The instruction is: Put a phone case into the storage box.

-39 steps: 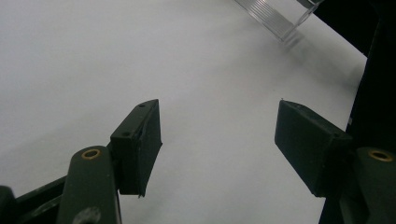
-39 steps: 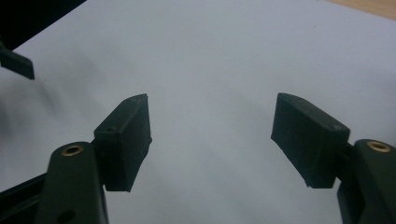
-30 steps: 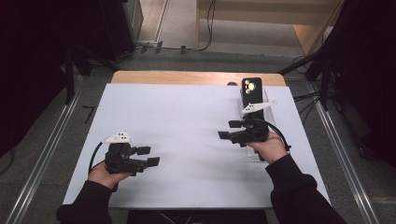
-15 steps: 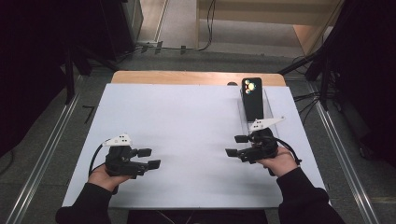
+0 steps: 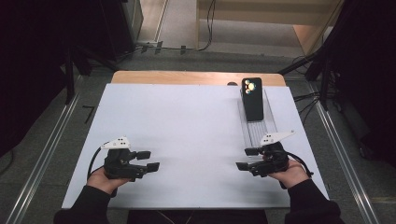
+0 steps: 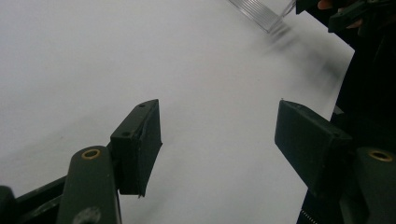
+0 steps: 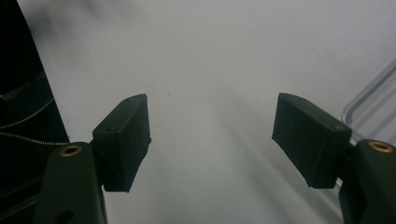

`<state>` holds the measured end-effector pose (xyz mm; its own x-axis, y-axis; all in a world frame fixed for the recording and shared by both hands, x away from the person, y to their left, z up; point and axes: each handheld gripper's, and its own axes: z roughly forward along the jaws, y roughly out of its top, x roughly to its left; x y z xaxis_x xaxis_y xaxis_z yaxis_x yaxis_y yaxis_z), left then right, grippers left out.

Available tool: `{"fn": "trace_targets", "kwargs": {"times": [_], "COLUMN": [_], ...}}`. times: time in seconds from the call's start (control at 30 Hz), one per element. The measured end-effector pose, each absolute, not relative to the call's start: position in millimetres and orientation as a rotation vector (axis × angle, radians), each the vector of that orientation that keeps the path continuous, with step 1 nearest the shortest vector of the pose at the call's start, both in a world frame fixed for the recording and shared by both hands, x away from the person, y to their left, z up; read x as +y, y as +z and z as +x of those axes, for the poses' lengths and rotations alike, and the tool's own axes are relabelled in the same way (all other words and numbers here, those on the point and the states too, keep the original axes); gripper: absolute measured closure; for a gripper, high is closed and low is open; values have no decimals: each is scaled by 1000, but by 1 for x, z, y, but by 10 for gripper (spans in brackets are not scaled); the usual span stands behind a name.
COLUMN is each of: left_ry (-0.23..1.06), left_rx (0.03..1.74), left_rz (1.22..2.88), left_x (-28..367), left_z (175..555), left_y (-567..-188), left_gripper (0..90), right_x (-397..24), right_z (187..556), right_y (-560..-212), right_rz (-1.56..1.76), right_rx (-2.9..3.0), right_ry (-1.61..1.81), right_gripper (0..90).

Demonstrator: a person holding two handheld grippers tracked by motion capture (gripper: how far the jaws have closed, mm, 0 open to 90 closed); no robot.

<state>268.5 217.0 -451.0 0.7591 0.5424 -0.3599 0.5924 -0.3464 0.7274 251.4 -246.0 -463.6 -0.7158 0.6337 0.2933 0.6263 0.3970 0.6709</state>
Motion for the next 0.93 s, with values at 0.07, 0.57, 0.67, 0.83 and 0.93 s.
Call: {"fn": "trace_targets", "kwargs": {"times": [0.07,0.57,0.67,0.83,0.93], "left_ry": [-74,-81,-86,-88,-89], "left_rx": [855,858,856,855,855], "left_rz": [2022,2030,2032,2033,2033], "left_x": [217,217,217,217,217], "left_z": [269,270,270,270,270], "left_y": [-451,-454,-454,-454,-454], "left_gripper": [320,320,320,320,320], "right_x": [-249,-255,-255,-255,-255], "right_z": [250,245,245,245,245], "right_y": [-467,-476,-477,-477,-477], "right_rz": [1181,1186,1189,1187,1191], "right_rx": [2622,2617,2617,2616,2618], "right_ry": [1242,1240,1240,1236,1231], "right_gripper": [256,248,248,248,248]}}
